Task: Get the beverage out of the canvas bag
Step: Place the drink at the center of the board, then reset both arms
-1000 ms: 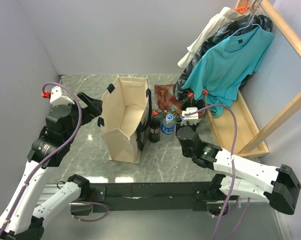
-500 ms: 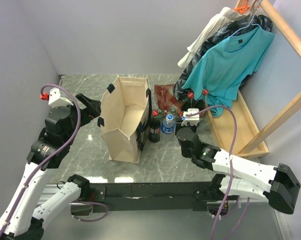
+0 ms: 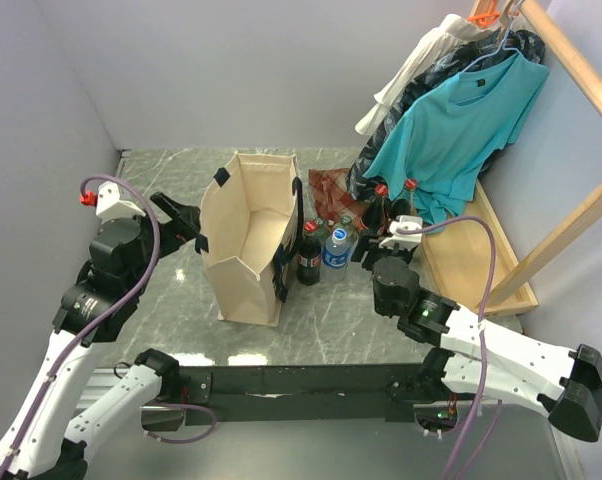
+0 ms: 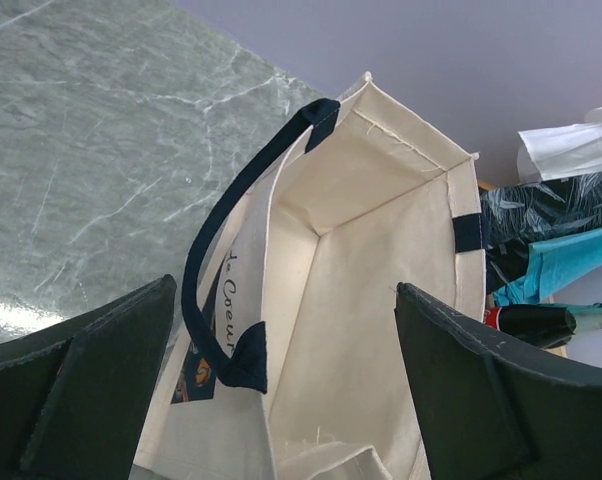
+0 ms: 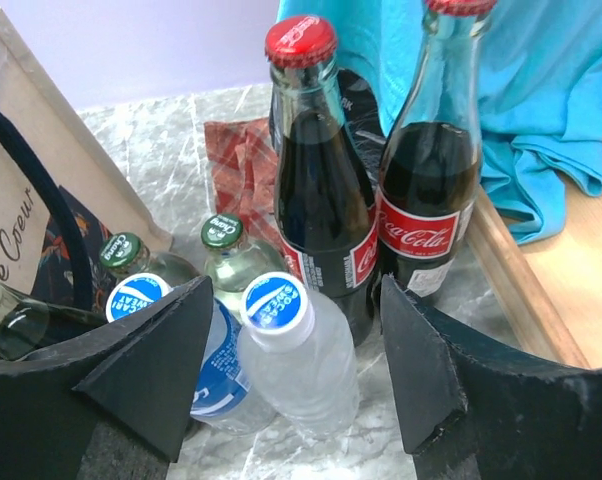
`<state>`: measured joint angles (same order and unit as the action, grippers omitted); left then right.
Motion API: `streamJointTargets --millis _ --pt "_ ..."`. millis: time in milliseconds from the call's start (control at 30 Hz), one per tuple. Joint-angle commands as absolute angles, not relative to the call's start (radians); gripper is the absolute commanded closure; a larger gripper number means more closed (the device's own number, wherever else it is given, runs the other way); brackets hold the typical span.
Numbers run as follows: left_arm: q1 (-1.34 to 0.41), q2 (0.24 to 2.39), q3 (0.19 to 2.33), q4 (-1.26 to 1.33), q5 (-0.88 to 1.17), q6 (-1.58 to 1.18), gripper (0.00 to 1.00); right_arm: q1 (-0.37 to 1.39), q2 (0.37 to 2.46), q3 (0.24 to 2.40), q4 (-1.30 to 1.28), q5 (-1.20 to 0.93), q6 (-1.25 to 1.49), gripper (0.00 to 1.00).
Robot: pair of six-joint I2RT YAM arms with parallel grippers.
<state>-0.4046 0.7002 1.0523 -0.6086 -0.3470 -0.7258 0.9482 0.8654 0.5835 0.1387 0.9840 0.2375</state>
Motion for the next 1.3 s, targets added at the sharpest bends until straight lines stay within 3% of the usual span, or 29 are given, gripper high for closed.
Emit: streamJointTargets --millis 0,67,167,333,633,1100,1267 --pt "-0.405 0.677 1.045 -0.591 -0.382 -0.721 0.04 0.945 0.801 0.647 0.106 1.029 0.236 0.25" --pt "-0.405 0.670 1.042 -0.591 -0.387 -0.713 0.04 0.945 0.776 0.672 0.060 1.032 0.236 0.22" --pt "-0.405 0.672 1.065 -0.632 -0.409 -0.658 0.04 0.942 0.730 0.731 -0.059 1.009 0.250 0.00" --pt "-0.405 0.664 1.072 -0.658 -0.499 -0.575 0.04 0.943 0.687 0.821 -0.325 1.034 0.322 0.00" --pt "-0.405 0.657 1.019 -0.577 -0.483 -0.483 0.04 0.942 0.634 0.916 -0.541 1.031 0.383 0.00" --pt "-0.405 0.669 1.008 -0.560 -0.468 -0.367 0.04 0.882 0.667 0.894 -0.657 0.971 0.460 0.00" --pt "-0.405 0.664 1.000 -0.517 -0.315 -0.353 0.04 0.813 0.673 0.884 -0.690 0.913 0.500 0.00"
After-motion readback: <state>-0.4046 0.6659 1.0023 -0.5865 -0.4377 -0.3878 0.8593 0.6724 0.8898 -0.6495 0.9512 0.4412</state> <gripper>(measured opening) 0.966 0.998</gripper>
